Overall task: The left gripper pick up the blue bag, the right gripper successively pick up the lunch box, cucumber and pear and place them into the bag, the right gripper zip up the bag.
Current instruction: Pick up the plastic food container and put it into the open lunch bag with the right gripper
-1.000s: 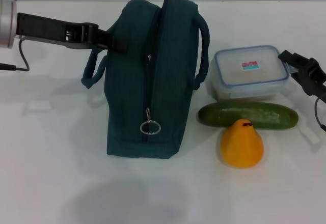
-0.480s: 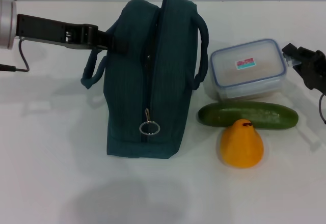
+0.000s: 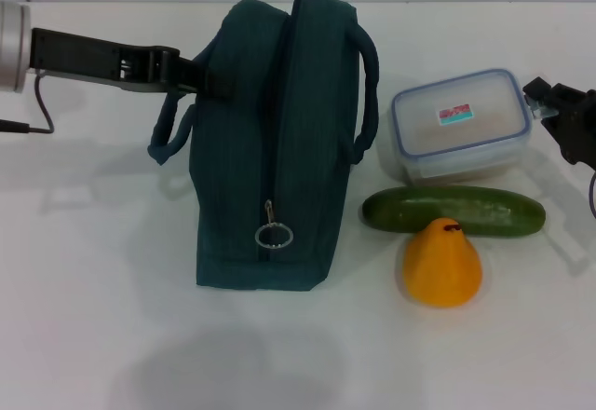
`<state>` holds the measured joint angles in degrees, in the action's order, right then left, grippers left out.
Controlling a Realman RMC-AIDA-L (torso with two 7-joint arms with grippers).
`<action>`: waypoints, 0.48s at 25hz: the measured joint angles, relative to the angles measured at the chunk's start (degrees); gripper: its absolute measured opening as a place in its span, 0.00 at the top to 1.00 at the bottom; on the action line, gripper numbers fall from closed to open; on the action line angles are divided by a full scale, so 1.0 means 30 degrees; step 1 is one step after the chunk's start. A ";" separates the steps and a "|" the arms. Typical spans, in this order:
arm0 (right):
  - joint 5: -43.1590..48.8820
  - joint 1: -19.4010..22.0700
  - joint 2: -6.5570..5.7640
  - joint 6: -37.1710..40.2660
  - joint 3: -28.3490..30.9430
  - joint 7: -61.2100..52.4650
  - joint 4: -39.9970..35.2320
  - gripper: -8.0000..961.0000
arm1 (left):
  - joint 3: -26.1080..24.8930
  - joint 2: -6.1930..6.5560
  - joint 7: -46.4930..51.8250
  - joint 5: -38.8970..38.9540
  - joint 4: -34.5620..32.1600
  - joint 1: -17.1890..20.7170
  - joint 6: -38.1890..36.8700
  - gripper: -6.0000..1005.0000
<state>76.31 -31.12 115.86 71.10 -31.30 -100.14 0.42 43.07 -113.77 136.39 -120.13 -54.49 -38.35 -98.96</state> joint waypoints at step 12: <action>-0.0057 0.0065 0.0090 0.0278 0.0038 -0.5176 0.0172 0.89 | -0.0001 -0.0181 -0.0015 -0.0005 -0.0001 -0.0183 0.0000 0.93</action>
<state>76.14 -30.93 116.13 71.93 -31.19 -115.67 0.94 43.07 -114.31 136.34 -120.15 -54.50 -38.90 -98.96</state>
